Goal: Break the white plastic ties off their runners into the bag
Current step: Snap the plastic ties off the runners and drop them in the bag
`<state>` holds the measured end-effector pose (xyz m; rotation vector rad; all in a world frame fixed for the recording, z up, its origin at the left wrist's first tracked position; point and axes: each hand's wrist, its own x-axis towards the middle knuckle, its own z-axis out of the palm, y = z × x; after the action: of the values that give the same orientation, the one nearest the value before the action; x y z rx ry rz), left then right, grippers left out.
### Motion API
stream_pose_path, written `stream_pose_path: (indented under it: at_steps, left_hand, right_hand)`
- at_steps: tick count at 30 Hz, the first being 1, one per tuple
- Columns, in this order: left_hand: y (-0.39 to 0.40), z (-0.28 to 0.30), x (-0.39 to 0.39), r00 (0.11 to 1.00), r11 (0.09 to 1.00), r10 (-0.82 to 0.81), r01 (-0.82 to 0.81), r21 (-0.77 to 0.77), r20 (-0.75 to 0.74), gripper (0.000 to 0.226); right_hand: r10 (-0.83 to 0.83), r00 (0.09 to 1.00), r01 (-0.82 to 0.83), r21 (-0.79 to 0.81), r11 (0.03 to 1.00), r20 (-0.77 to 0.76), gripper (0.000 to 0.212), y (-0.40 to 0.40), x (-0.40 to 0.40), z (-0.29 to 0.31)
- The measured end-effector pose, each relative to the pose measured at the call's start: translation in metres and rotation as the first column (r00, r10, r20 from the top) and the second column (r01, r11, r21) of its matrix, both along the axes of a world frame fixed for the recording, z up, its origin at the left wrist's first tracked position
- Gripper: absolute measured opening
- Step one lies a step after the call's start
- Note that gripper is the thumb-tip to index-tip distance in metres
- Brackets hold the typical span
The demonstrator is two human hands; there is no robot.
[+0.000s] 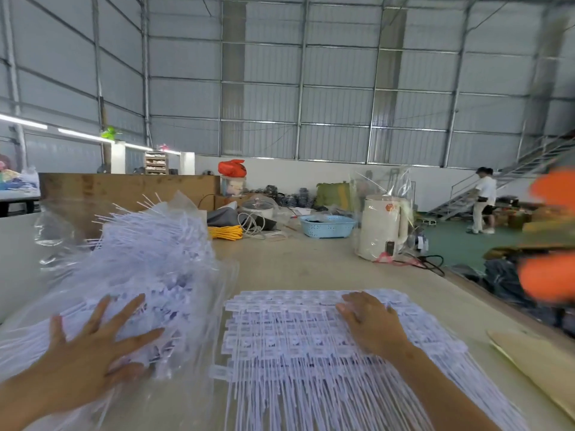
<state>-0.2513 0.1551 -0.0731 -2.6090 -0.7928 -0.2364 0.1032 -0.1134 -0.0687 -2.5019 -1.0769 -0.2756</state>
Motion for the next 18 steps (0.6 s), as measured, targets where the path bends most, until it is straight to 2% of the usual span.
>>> stream_pose_path:
  at_steps: [3,5,6,8,10,11,13,14,16,18]
  left_hand:
    - [-0.005,-0.003,-0.005,0.997,0.999,0.015,-0.018,0.033,0.076,0.085]
    - [-0.023,0.019,0.005,0.970,0.991,-0.112,0.094,0.093,0.215,0.091]
    - [-0.039,0.034,0.015,0.924,0.977,-0.201,0.165,0.136,0.324,0.090]
    - [-0.078,0.056,0.043,0.763,0.929,-0.368,0.315,0.193,0.532,0.064]
    - [-0.118,0.063,0.074,0.663,0.855,-0.439,0.515,0.057,0.606,0.031]
    - [-0.131,0.059,0.091,0.665,0.810,-0.430,0.582,-0.063,0.611,0.026]
    - [-0.148,0.046,0.131,0.785,0.759,-0.347,0.557,-0.338,0.513,0.033]
    - [-0.149,0.040,0.153,0.851,0.784,-0.286,0.473,-0.403,0.441,0.041]
    - [-0.145,0.030,0.184,0.956,0.873,-0.102,0.219,-0.437,0.275,0.057]
    - [-0.133,0.019,0.202,0.982,0.851,0.100,-0.001,-0.526,0.159,0.068]
  right_hand:
    - [-0.036,0.999,0.029,-0.171,0.985,-0.038,0.056,-0.007,0.012,-0.006]
    - [-0.057,0.998,0.046,-0.242,0.969,-0.038,0.059,-0.007,0.017,-0.006]
    - [-0.075,0.996,0.062,-0.267,0.962,-0.038,0.061,-0.007,0.019,-0.005]
    - [-0.099,0.995,0.090,-0.305,0.948,-0.016,0.064,-0.006,0.022,-0.001]
    - [-0.107,0.994,0.108,-0.325,0.940,0.020,0.064,-0.005,0.021,0.001]
    - [-0.110,0.994,0.113,-0.330,0.937,0.027,0.063,-0.005,0.020,0.001]
    - [-0.117,0.993,0.121,-0.335,0.935,0.031,0.062,-0.006,0.018,0.000]
    - [-0.121,0.992,0.125,-0.336,0.933,0.034,0.061,-0.008,0.018,-0.001]
    - [-0.131,0.991,0.136,-0.340,0.931,0.037,0.061,-0.014,0.018,-0.002]
    - [-0.150,0.988,0.155,-0.344,0.926,0.040,0.060,-0.023,0.018,-0.004]
